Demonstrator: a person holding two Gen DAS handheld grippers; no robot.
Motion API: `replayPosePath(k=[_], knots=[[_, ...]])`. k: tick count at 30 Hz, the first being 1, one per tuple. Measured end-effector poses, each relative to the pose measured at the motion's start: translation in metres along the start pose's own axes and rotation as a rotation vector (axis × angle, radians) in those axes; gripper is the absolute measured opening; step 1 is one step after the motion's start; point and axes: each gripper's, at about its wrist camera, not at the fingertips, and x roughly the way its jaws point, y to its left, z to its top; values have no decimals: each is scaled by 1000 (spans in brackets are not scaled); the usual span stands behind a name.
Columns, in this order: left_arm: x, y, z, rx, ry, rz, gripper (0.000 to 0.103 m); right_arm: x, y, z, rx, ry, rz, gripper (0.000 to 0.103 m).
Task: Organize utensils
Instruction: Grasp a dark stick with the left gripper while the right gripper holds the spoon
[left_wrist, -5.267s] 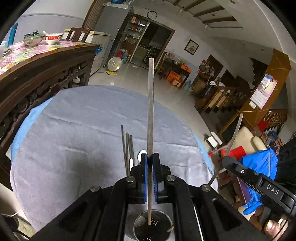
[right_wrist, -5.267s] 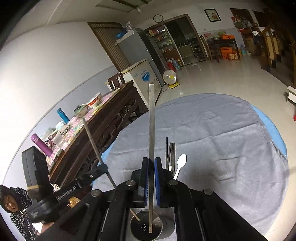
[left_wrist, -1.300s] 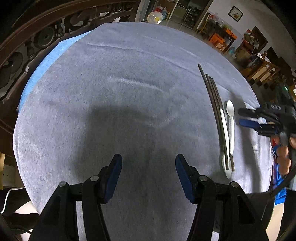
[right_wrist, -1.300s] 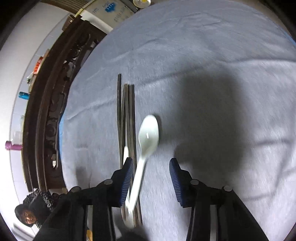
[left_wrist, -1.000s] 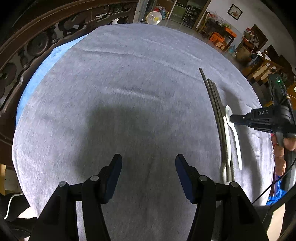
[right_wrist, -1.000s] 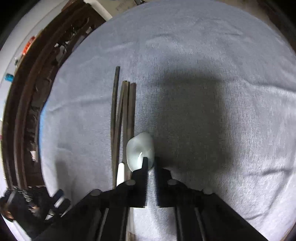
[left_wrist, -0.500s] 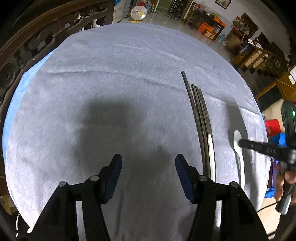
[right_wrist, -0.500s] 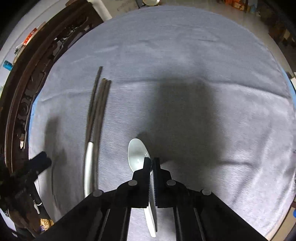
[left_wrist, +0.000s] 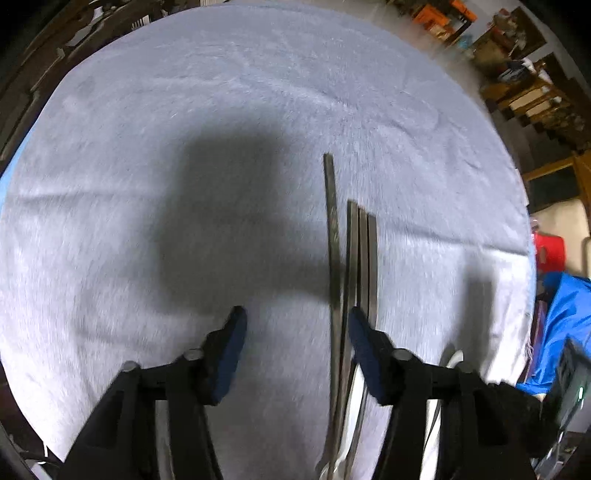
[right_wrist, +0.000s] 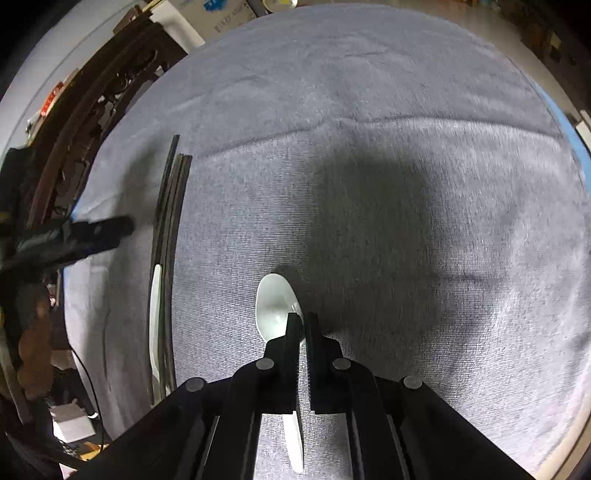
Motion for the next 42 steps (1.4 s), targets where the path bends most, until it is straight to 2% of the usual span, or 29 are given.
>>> replayPosePath(k=[4,8,9,10,11,12,13,16,22,26,29,35,42], knots=[[14,-12,17,7,39,33,45,0,-9,0,9,-3,19,4],[16,-21,24,21,25,87,41,-7,-8,2,5,-3,28,4],[17,-23,25,20,24,100,34,-5,-9,5,4,-2,29,4],[18,-24,27,21,27,109,31,-5,-10,5,4,-2,32,4],[19,-26,28,30,37,104,28,-7,-13,6,4,-1,35,4],[20,-29,30,46,49,96,19,-9,-16,8,3,1,37,4],[22,-34,34,59,60,98,15,-11,-14,8,2,2,37,4],[27,-44,41,94,100,116,6,-9,-11,8,-5,10,32,3],[36,-44,42,169,177,138,6,-13,-7,14,-41,43,8,4],[40,-51,20,325,237,201,7,-12,-2,17,-75,83,-17,4],[44,-60,14,406,247,240,8,-9,4,23,-100,120,-38,5],[43,-64,6,431,221,249,7,-4,16,34,-117,165,-72,6],[32,-28,-17,341,178,185,5,-16,6,22,-34,83,-29,4]])
